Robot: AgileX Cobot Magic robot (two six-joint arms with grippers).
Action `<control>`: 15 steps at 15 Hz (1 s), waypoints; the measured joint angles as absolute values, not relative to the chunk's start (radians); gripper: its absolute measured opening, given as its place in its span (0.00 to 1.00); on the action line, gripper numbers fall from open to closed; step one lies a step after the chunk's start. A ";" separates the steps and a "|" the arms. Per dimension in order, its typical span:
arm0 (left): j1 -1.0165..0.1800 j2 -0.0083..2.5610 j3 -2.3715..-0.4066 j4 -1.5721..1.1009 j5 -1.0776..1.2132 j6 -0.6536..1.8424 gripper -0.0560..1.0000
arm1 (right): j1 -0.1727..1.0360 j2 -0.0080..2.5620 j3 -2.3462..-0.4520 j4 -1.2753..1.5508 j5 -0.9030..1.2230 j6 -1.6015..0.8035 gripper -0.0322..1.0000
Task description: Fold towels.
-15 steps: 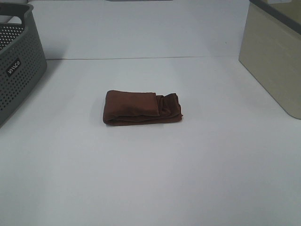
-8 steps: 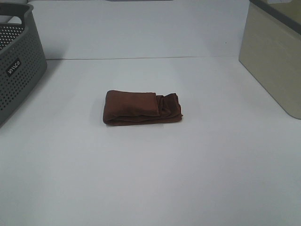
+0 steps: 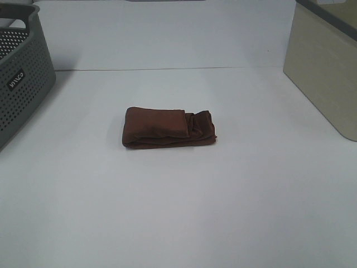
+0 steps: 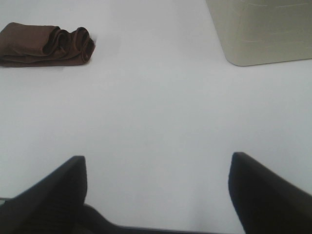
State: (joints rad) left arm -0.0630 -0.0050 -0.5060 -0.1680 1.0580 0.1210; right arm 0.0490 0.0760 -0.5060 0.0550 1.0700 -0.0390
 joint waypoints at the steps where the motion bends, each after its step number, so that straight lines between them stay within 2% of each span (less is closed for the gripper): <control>1: -0.063 -0.005 -0.506 -0.168 1.058 0.121 0.57 | 0.049 0.068 -0.506 0.055 1.070 -0.039 0.76; 8: -0.063 -0.005 -0.506 -0.168 1.058 0.121 0.57 | 0.042 -0.007 -0.506 0.056 1.070 -0.039 0.76; 11: -0.063 -0.005 -0.506 -0.168 1.058 0.121 0.57 | -0.025 -0.007 -0.506 0.057 1.070 -0.039 0.76; 15: -0.063 -0.005 -0.506 -0.168 1.058 0.121 0.57 | -0.006 -0.007 -0.506 0.060 1.070 -0.039 0.76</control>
